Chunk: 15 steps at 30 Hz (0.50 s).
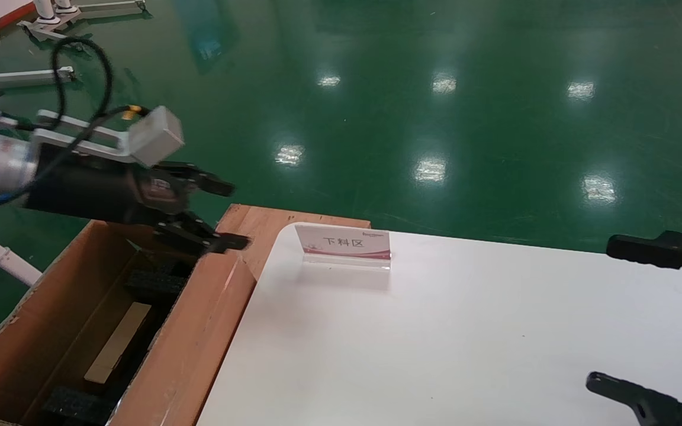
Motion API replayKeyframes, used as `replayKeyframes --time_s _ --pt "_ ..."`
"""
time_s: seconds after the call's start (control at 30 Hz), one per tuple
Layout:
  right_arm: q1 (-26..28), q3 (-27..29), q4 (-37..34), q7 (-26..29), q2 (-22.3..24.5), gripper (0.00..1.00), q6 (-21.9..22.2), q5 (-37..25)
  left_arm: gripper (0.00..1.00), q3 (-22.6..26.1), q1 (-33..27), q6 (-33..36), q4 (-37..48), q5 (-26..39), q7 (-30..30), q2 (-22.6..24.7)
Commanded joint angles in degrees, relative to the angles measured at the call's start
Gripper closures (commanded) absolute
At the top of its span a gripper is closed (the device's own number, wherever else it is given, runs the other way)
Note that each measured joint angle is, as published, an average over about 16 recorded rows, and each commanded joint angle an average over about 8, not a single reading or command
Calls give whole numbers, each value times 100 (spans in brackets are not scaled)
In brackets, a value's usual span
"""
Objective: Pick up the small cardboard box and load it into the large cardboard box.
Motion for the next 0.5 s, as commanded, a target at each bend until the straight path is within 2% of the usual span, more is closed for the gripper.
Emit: replayKeyframes --time_s 0.03,0.5 --pt "0 -1 0 0 0 0 0 0 0 -356 259 46 -101 5 3 39" --pt "2 -5 -1 -2 2 0 1 3 0 -2837 2064 369 -802 41 24 310"
